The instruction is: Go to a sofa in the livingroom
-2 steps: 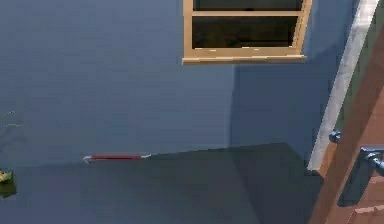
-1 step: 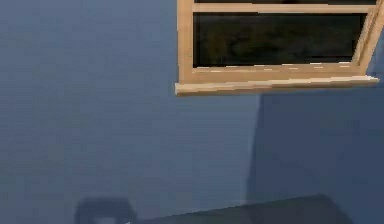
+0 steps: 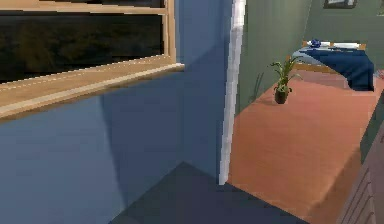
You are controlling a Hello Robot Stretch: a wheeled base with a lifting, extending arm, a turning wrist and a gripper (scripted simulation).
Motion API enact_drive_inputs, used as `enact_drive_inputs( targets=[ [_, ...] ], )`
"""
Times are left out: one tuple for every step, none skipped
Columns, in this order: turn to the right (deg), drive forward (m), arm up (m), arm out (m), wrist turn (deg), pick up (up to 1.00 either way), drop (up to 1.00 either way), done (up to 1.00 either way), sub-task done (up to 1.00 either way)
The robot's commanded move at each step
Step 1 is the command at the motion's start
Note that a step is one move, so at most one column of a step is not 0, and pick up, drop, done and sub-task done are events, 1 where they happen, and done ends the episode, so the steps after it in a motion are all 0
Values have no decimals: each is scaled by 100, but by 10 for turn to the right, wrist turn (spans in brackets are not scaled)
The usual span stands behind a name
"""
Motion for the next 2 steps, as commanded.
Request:
enact_drive_inputs(
  targets=[
    [30,0,0,0,0,0,0,0,0],
    [0,70,0,0,0,0,0,0,0]
  ],
)
